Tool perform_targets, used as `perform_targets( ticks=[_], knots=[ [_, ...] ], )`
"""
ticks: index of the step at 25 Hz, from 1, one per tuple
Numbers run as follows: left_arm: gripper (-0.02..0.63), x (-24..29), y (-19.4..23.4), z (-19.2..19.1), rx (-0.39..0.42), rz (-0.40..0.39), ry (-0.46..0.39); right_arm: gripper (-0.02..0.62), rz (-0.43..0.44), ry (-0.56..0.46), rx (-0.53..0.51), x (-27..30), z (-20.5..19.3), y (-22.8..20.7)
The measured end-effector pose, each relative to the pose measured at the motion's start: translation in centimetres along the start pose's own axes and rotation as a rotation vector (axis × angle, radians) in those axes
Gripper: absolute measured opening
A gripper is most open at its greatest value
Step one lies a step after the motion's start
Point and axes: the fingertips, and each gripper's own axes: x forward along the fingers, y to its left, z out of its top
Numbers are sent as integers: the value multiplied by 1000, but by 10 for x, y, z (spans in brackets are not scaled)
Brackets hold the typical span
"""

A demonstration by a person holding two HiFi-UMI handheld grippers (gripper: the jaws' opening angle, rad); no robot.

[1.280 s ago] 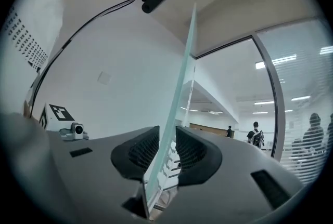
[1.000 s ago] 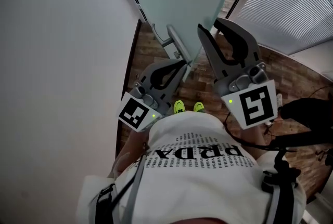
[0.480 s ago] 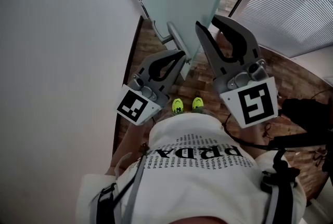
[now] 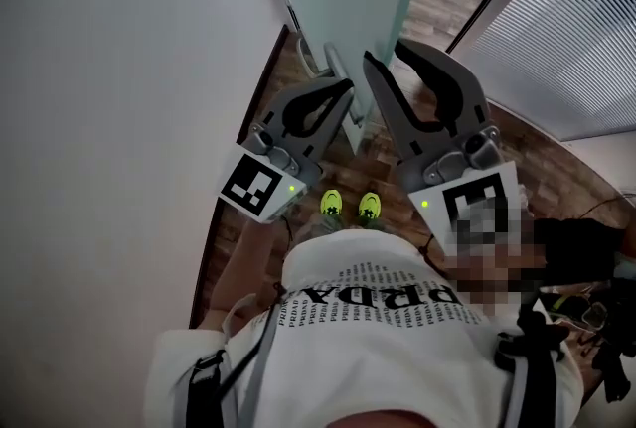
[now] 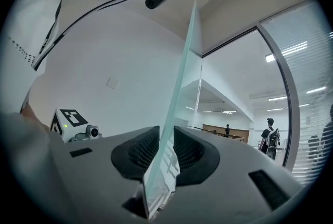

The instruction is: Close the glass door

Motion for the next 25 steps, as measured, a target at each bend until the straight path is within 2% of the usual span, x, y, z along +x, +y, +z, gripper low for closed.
perform_targets(
  ticks=[6, 11, 14, 16, 18, 20, 25],
  knots=[
    [-3, 6, -6, 1, 13, -5, -11, 60, 27, 25, -46, 1, 2, 2],
    [-2, 11, -8, -13, -1, -40, -5, 61, 25, 31, -38, 3, -7, 7],
    [-3, 22, -9, -21, -5, -88, -15, 61, 0, 63, -60, -2, -15, 3],
    [-3, 42, -9, -18, 8, -118, -11, 61, -20, 86, -71, -4, -17, -17],
    [-3, 78, -7, -9, 30, -143, 17, 61, -46, 103, -51, -4, -17, -57],
    [-3, 110, -5, -4, 0, -181, 26, 61, -77, 117, -25, -5, -20, -92],
    [-2, 123, -6, -8, 0, -254, 18, 61, -135, 141, -47, -6, -27, -104]
  ],
)
